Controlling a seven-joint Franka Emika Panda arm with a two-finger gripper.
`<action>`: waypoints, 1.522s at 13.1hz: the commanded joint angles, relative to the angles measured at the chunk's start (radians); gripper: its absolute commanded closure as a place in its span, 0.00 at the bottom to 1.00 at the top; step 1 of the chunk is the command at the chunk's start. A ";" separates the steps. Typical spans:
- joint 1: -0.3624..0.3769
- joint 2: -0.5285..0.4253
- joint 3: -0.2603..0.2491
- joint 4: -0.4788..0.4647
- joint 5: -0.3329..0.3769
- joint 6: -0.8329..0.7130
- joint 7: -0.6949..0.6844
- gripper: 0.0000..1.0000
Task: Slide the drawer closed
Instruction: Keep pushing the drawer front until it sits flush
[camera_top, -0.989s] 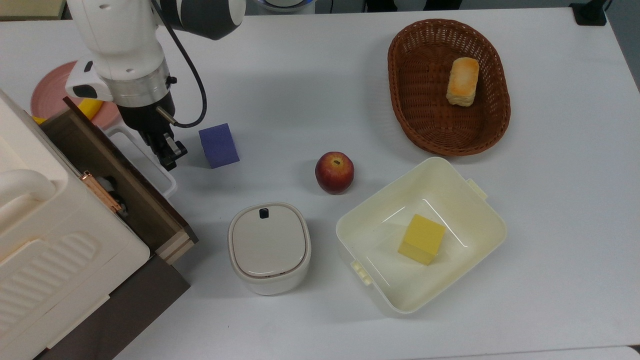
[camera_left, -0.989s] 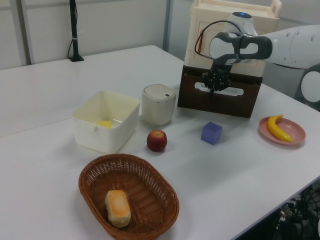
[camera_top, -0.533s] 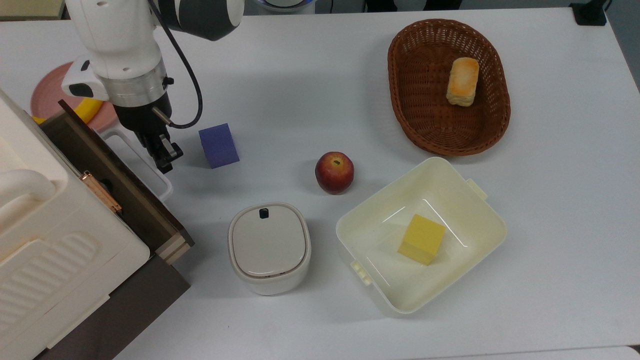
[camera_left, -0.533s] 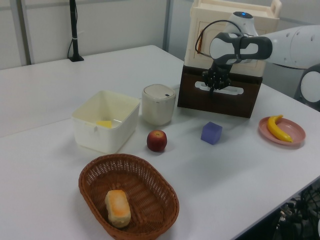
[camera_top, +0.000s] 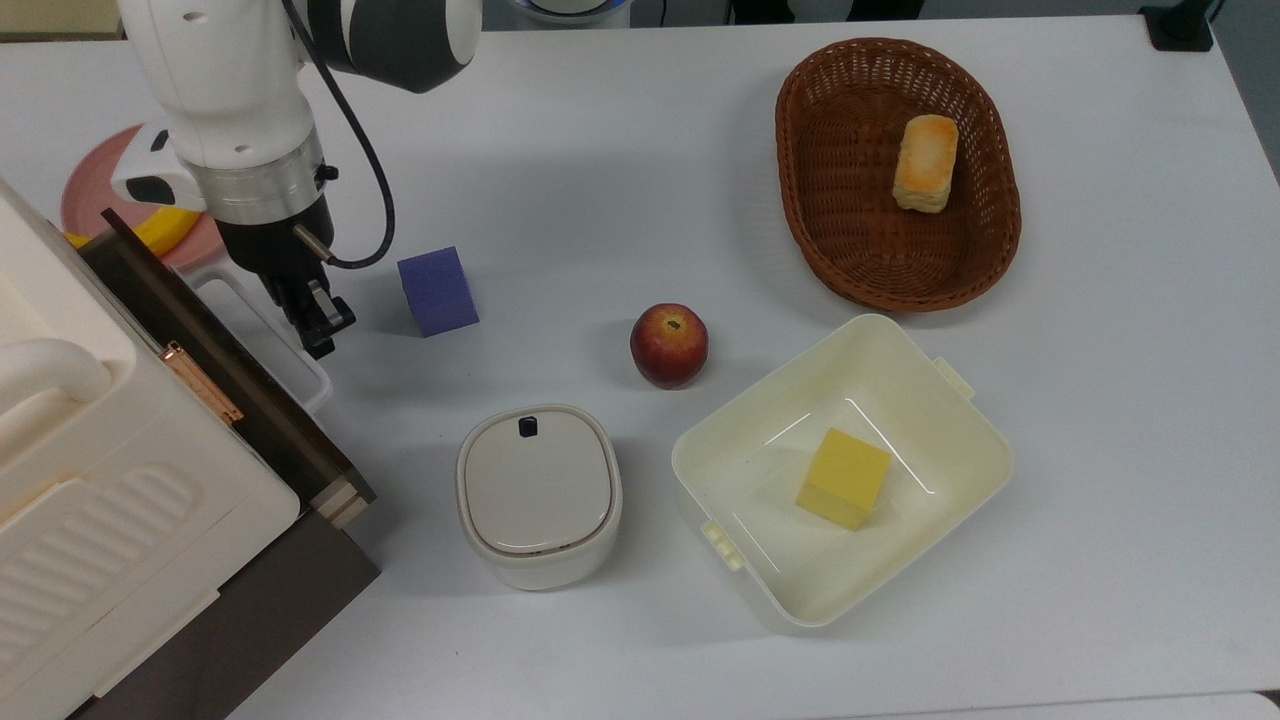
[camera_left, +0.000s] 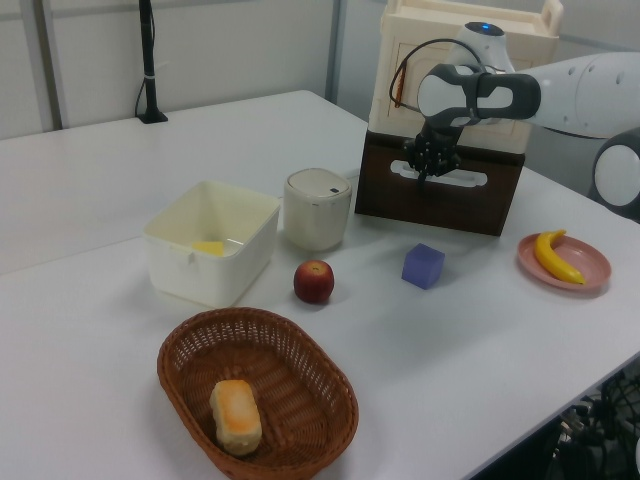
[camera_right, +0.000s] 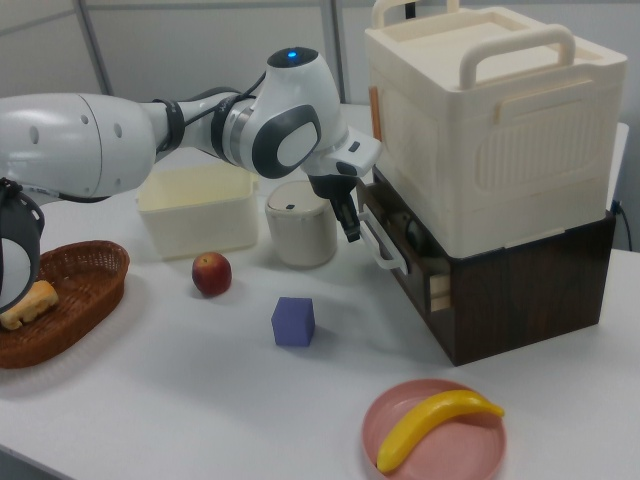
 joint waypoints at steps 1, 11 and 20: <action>-0.010 0.015 -0.007 0.024 0.014 0.023 0.012 1.00; -0.040 0.054 -0.010 0.075 0.016 0.026 0.021 1.00; -0.041 0.054 -0.019 0.069 0.002 0.070 0.030 1.00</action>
